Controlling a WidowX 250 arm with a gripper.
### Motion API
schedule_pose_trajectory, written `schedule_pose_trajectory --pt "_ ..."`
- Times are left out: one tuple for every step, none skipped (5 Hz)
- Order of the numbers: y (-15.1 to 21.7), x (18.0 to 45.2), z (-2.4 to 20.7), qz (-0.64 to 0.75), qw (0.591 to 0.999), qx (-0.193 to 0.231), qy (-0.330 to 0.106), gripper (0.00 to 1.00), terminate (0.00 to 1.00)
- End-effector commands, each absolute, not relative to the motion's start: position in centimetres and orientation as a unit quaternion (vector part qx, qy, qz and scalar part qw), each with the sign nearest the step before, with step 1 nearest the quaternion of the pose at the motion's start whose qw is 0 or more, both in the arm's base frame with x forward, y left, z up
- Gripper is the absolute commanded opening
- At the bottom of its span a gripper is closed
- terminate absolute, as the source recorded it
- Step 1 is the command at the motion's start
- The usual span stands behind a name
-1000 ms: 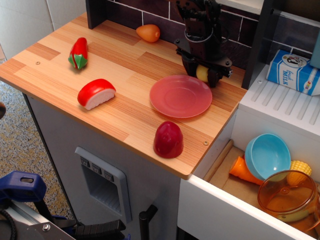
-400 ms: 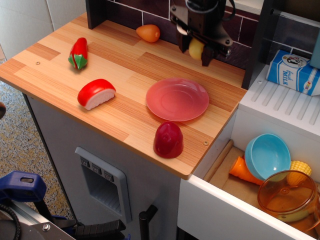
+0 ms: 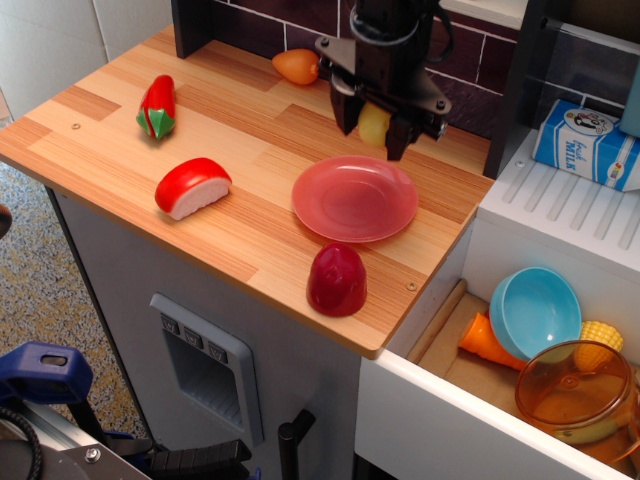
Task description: Put potato on plate
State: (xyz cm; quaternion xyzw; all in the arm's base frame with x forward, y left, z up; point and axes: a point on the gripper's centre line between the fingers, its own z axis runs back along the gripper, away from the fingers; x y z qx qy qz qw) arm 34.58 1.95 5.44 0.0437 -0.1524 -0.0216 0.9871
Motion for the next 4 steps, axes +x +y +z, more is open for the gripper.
schedule_pose_trajectory --pt "2.07 34.11 5.95 -0.016 0.984 0.020 -0.179 1.00 0.00" --pt "1.62 33.78 5.41 -0.001 0.984 -0.015 -0.178 1.00 0.00" --pt "1.62 33.78 5.41 -0.001 0.984 -0.015 -0.178 1.00 0.00" --pt "1.62 33.78 5.41 -0.001 0.984 -0.015 -0.178 1.00 1.00"
